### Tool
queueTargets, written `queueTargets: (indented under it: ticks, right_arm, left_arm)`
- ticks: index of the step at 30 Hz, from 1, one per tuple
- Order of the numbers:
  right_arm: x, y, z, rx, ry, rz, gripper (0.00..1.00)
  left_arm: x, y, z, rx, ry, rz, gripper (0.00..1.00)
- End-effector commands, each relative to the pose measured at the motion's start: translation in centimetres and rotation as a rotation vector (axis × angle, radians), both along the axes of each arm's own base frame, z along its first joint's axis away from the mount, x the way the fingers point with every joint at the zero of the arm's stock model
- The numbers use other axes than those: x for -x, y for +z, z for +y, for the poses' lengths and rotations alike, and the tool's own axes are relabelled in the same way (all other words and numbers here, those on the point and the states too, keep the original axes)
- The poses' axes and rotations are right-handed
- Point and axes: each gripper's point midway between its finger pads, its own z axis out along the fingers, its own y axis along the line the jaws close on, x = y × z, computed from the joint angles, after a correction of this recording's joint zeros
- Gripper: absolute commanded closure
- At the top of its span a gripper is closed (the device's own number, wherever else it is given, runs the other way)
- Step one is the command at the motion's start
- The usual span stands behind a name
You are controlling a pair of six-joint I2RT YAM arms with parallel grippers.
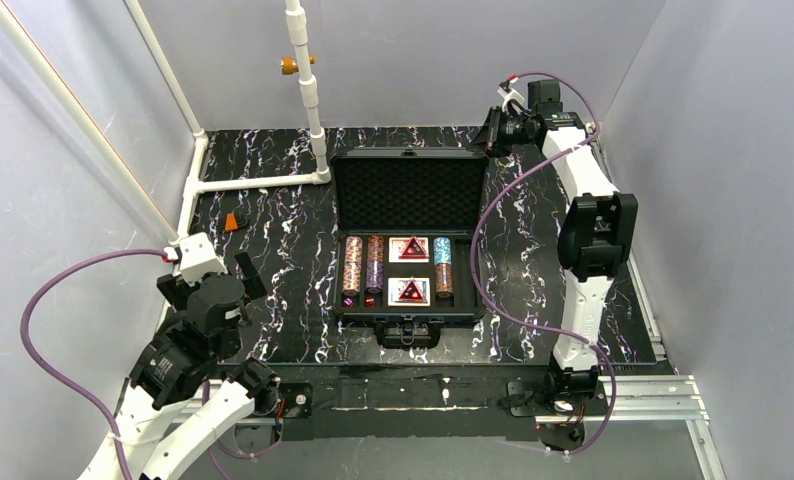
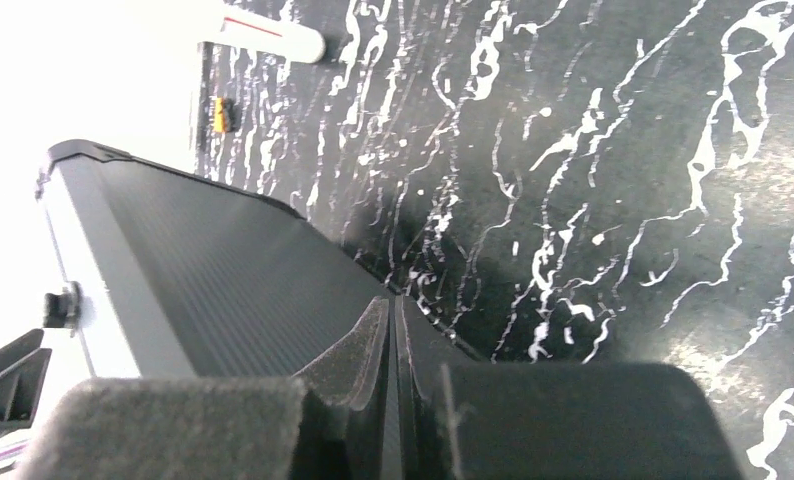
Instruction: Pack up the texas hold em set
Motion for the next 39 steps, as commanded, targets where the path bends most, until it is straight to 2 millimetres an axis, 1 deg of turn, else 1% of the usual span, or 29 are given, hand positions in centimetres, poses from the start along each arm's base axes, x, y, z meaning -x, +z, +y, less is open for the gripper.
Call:
queueTargets:
  ticks: [1, 7, 16, 24, 30, 36, 39]
  right_arm:
    - [2.8, 4.5, 1.9, -0.068, 0.082, -0.062, 0.86]
    - [4.4, 4.9, 2.1, -0.032, 0.089, -0.060, 0.86]
    - [6.7, 4.9, 2.9, 0.007, 0.110, -0.063, 0.86]
    - [8.9, 4.0, 4.1, 0.070, 0.130, -0.065, 0.87]
    - [9.9, 4.5, 4.9, 0.084, 0.148, -0.085, 0.87]
    - [10.8, 5.1, 5.3, 0.104, 0.158, -0.100, 0.87]
    - [11.5, 5.4, 5.6, 0.112, 0.164, -0.111, 0.87]
  left_arm:
    - [0.1, 0.7, 0.3, 0.009, 0.009, -0.026, 0.01]
    - [0.2, 0.7, 0.2, 0.012, 0.006, -0.028, 0.01]
    - [0.2, 0.7, 0.2, 0.014, 0.003, -0.028, 0.01]
    - [0.2, 0.7, 0.2, 0.015, 0.002, -0.029, 0.01]
    - [0.2, 0.7, 0.2, 0.015, 0.003, -0.029, 0.01]
    - [0.2, 0.7, 0.2, 0.014, 0.002, -0.029, 0.00]
    - [0.1, 0.7, 0.2, 0.012, 0.003, -0.026, 0.00]
